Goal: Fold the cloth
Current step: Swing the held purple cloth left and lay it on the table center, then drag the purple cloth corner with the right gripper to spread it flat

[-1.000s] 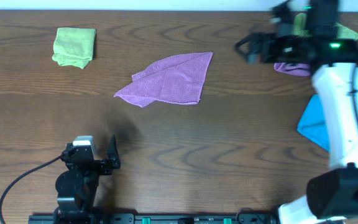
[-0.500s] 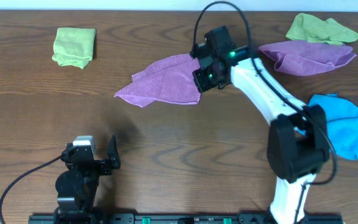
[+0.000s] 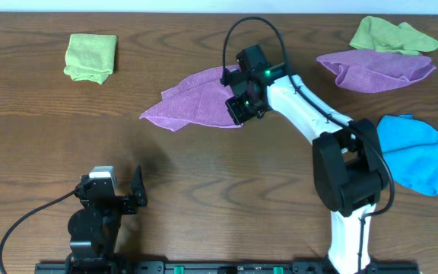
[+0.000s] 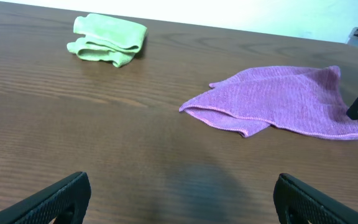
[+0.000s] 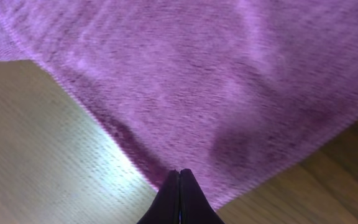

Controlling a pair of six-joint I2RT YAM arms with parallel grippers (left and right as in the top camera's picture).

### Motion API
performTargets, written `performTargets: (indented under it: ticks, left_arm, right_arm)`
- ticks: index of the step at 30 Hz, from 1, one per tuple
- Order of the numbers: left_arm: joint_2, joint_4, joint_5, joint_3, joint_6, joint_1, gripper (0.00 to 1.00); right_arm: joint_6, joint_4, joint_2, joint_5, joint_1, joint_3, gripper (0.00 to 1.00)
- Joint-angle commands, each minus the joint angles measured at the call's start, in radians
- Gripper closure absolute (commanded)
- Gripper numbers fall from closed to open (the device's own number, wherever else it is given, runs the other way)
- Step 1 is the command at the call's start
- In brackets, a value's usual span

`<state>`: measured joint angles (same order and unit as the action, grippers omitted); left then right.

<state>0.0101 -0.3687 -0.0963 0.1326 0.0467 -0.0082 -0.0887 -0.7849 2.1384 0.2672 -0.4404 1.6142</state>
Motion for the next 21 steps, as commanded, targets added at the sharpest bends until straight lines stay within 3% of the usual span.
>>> performTargets:
  ticks: [1, 13, 21]
  left_arm:
    - [-0.006, -0.007, 0.018, -0.021, -0.018, 0.001, 0.05]
    - [-0.006, -0.007, 0.018, -0.021, -0.018, 0.002, 0.05]
    - [-0.006, -0.007, 0.018, -0.021, -0.018, 0.001, 0.05]
  right_arm:
    - [-0.033, -0.004, 0.024, -0.009, -0.021, -0.008, 0.99]
    - [-0.032, -0.074, 0.071, -0.110, -0.023, -0.008, 0.98]
    - [0.061, -0.264, 0.071, -0.169, -0.013, -0.008, 0.99]
